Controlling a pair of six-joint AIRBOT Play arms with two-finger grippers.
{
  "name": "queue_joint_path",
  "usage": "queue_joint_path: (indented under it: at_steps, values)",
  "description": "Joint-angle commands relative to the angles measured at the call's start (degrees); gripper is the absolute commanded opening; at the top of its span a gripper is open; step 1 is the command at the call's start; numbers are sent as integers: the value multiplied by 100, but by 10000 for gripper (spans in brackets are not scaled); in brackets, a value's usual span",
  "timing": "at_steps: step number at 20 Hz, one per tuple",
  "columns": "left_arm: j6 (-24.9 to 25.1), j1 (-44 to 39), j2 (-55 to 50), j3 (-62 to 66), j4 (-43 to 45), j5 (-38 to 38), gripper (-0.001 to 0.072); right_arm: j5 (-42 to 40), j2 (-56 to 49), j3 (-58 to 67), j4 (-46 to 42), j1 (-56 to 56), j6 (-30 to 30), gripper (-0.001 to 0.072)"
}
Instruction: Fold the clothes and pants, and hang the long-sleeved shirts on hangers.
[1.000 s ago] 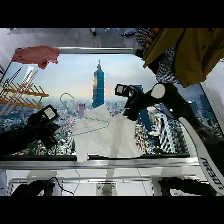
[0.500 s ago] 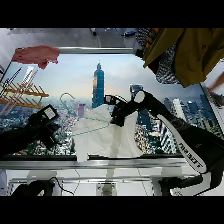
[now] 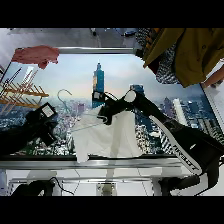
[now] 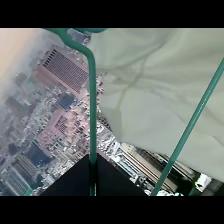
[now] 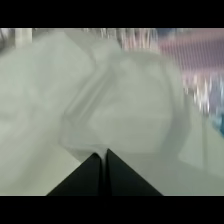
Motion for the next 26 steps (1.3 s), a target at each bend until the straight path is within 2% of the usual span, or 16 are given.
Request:
queue_joint_path:
  at_steps: [1, 2, 3, 4, 7, 10, 12, 15, 18, 21, 26]
  values:
    - [-570, 7, 170, 96, 837, -586, 26, 214, 0, 503, 684, 212, 149, 43]
    - [-756, 7, 240, 140, 1187, -629, 26, 275, 2, 588, 647, 214, 275, 197]
    - [-911, 7, 319, 170, 1499, -636, 26, 345, 2, 638, 542, 195, 374, 420]
    - [-1010, 7, 391, 173, 1718, -632, 26, 354, 31, 649, 295, 149, 452, 467]
    - [-1073, 7, 525, 173, 1895, -588, 26, 396, 164, 658, -472, -170, 577, 467]
    - [-1080, 7, 496, 166, 1867, -527, 27, 321, 164, 658, -579, -903, 828, 461]
    - [-1093, 7, 496, 160, 1753, -509, 26, 286, 42, 658, -540, -1443, 1259, 461]
    - [-1091, 7, 485, 157, 1405, -514, 26, 291, -315, 656, -549, -2041, 2280, 459]
    - [-1088, 4, 367, 153, 1200, -514, 26, 120, -595, 658, -702, -2031, 2647, 439]
    - [-1088, 4, 216, 151, 1158, -511, 26, -269, -671, 658, -1499, -1628, 3123, 463]
    - [-1088, 4, 127, 151, 1158, -514, 26, -299, -741, 658, -2568, -1156, 3746, 463]
